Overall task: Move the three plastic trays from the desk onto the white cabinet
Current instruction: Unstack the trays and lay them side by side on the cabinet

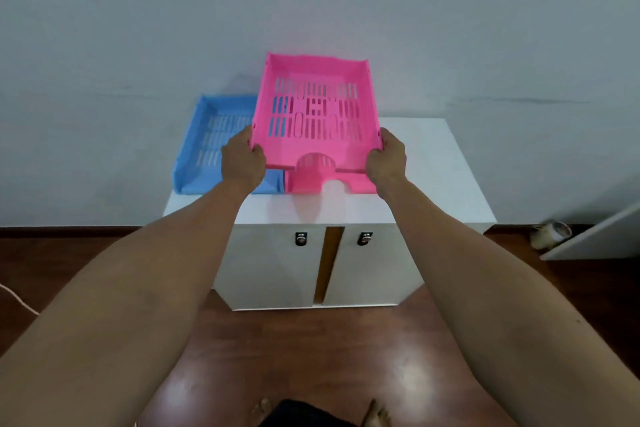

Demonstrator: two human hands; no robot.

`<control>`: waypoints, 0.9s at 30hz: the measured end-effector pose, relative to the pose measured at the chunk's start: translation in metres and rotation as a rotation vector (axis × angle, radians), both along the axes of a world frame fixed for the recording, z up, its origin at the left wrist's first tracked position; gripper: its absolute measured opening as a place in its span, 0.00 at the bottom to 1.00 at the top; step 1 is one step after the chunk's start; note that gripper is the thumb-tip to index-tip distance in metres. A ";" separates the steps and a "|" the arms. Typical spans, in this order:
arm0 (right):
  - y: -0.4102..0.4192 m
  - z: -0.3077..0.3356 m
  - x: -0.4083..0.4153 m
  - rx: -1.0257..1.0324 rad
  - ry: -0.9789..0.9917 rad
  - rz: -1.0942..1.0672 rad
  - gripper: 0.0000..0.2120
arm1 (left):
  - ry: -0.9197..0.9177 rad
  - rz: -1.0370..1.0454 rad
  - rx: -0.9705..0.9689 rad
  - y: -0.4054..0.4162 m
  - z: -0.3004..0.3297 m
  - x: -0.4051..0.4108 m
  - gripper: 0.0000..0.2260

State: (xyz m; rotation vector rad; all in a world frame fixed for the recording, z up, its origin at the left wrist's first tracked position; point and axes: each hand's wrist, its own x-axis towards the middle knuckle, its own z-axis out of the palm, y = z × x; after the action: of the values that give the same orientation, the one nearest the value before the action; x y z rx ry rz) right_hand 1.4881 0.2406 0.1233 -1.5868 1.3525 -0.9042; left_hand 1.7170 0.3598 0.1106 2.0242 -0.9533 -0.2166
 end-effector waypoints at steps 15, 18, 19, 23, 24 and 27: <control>-0.118 -0.005 -0.192 0.053 -0.066 -0.060 0.26 | 0.144 -0.097 0.018 -0.106 -0.006 -0.198 0.21; -0.137 -0.010 -0.215 0.065 -0.075 -0.067 0.28 | 0.197 -0.106 0.051 -0.127 -0.023 -0.212 0.22; -0.143 -0.012 -0.220 0.068 -0.075 -0.068 0.28 | 0.214 -0.110 0.061 -0.134 -0.030 -0.214 0.22; -0.162 -0.025 -0.238 0.089 -0.073 -0.089 0.29 | 0.253 -0.121 0.078 -0.152 -0.043 -0.230 0.23; -0.165 -0.028 -0.241 0.089 -0.076 -0.091 0.29 | 0.254 -0.124 0.077 -0.156 -0.046 -0.232 0.23; -0.179 -0.042 -0.248 0.093 -0.086 -0.090 0.29 | 0.253 -0.125 0.091 -0.165 -0.050 -0.239 0.22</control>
State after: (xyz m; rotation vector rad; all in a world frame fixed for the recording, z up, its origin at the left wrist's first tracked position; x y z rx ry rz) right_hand 1.2397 0.0619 0.0817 -1.4105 1.3944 -0.9390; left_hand 1.4778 0.1947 0.0608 1.9628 -0.9231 -0.5790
